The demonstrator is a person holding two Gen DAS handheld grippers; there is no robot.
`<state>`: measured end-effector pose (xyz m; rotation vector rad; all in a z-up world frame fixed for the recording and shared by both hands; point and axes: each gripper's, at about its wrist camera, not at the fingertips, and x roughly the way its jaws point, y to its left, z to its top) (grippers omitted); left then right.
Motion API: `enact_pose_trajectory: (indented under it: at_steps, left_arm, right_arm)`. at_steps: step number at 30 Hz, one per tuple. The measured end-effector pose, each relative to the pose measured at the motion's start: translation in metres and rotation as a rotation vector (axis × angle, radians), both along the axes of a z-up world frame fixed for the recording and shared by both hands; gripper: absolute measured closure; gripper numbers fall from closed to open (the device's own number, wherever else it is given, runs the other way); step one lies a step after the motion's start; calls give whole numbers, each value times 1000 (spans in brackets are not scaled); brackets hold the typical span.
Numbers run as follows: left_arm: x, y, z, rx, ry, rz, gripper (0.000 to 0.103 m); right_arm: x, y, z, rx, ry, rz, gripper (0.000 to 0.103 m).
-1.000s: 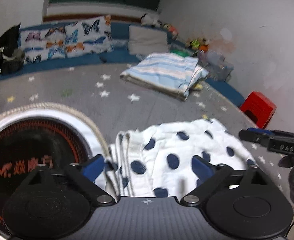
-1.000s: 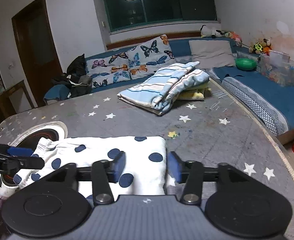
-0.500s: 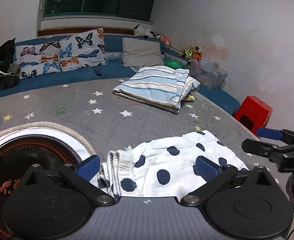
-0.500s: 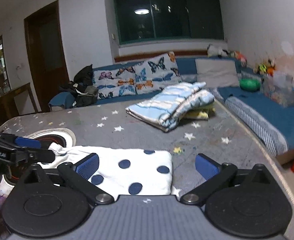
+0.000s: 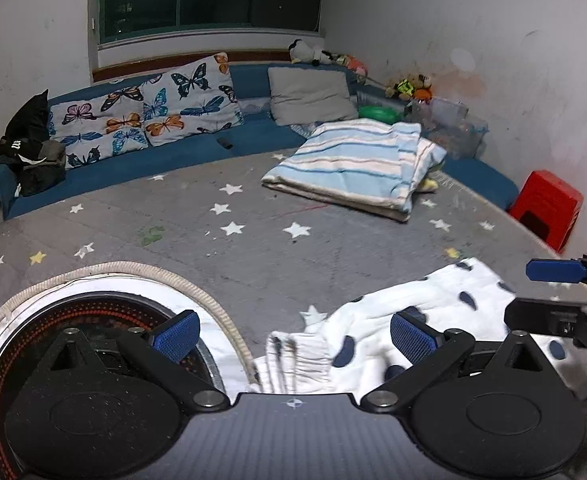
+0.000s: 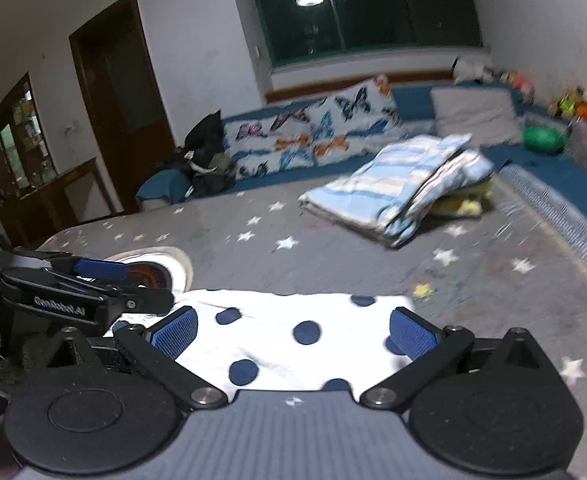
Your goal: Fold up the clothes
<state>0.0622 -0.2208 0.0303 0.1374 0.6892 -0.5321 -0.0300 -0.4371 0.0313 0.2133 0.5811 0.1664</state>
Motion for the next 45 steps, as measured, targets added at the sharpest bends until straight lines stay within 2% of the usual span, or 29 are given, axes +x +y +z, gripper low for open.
enact_pose_trajectory:
  at_steps: [6,10,14,18,22,26,33,39,45]
  left_arm:
    - [17,2,-15,48,22,13,0]
    - [27,2,-25,66,39,17,0]
    - [34,4,-30,60,64,27,0]
    - [33,7,-25,48,58,33,0]
    - [20,13,-12,33,26,27,0]
    - [7,15,-7,41,-1,12,0]
    - [4,13,-18,85,5,26,0]
    - [9,14,-27,90,24,49,0]
    - [-2,19,-12,49,9,51,0]
  right_arm:
    - [33,-2,-16,60,101,30,0]
    - [55,-2,-28,45,179,17,0]
    - [68,1,-34,15,218,17,0]
    - [69,5,-26,-14,208,21,0]
    - [52,12,-11,-60,175,38,0]
    - [18,21,-6,-78,149,75,0]
    - [-38,30,-9,-87,131,107,0]
    - [-56,20,-26,-99,176,44,0]
    - [-73,21,-10,-68,95,62,0]
